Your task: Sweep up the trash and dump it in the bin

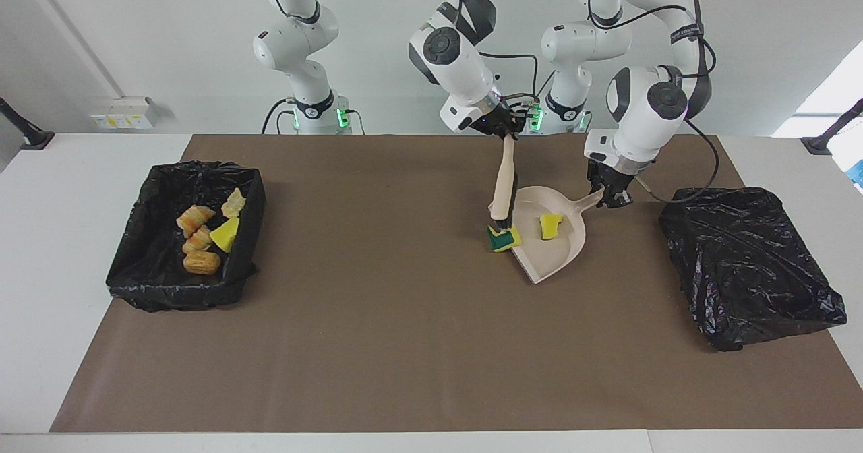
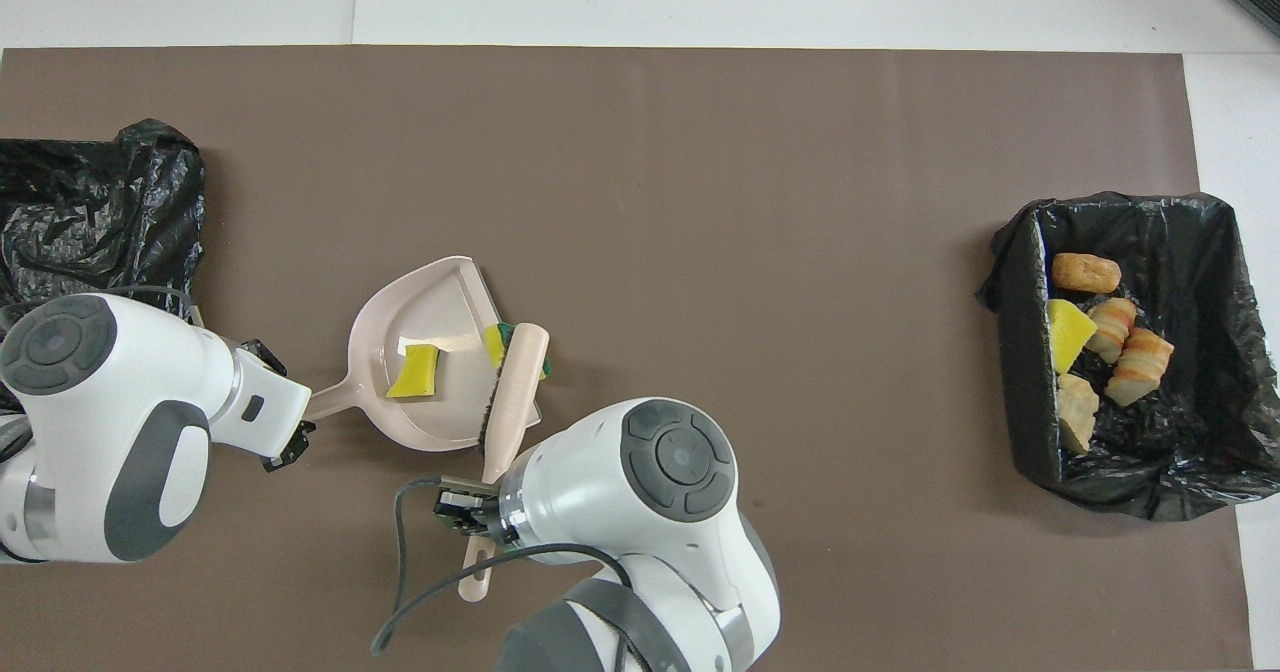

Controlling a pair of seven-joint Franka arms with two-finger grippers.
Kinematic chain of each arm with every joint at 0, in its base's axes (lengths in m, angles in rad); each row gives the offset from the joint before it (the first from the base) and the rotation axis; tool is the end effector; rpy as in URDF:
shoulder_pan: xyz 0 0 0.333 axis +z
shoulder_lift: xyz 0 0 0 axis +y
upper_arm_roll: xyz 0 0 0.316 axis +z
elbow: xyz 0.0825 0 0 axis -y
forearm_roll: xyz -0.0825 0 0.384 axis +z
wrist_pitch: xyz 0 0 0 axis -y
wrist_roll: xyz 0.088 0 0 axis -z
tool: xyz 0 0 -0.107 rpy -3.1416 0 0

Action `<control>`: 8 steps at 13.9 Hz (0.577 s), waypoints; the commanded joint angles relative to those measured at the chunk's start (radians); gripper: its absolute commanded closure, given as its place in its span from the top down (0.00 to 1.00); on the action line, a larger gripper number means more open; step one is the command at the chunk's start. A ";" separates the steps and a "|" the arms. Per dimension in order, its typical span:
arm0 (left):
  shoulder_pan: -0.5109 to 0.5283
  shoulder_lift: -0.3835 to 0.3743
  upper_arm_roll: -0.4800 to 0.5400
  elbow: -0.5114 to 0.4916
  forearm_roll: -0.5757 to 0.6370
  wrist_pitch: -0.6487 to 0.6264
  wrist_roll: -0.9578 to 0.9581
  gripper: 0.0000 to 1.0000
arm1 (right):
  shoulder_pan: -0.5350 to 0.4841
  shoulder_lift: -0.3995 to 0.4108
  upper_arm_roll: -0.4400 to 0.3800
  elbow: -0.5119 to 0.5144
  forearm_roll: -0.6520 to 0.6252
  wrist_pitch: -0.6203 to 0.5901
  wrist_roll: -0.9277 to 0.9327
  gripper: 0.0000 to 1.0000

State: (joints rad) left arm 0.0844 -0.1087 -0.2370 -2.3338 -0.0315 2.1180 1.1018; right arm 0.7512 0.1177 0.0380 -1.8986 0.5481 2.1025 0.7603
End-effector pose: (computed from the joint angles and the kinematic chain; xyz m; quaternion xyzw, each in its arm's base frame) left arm 0.4730 -0.0745 0.3706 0.8145 -0.5776 -0.0487 0.0254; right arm 0.4062 0.4436 0.4535 -0.9630 0.1133 0.1392 0.2012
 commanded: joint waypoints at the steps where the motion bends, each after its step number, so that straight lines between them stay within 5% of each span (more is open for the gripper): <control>1: -0.008 -0.031 0.002 -0.016 -0.018 -0.016 0.012 0.00 | -0.042 -0.058 0.006 -0.025 -0.175 -0.117 -0.039 0.00; 3: -0.011 -0.031 0.002 -0.018 -0.018 -0.016 0.012 0.00 | -0.090 -0.064 0.006 -0.085 -0.209 -0.147 -0.219 0.00; 8: -0.037 -0.028 -0.002 -0.025 -0.004 -0.009 0.023 0.00 | -0.084 0.075 0.010 -0.077 -0.315 -0.073 -0.507 0.00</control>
State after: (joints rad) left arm 0.0788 -0.1086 -0.2474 -2.3368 -0.0313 2.1115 1.1114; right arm 0.6638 0.1437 0.0382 -1.9835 0.2590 1.9828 0.3349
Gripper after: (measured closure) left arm 0.683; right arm 0.727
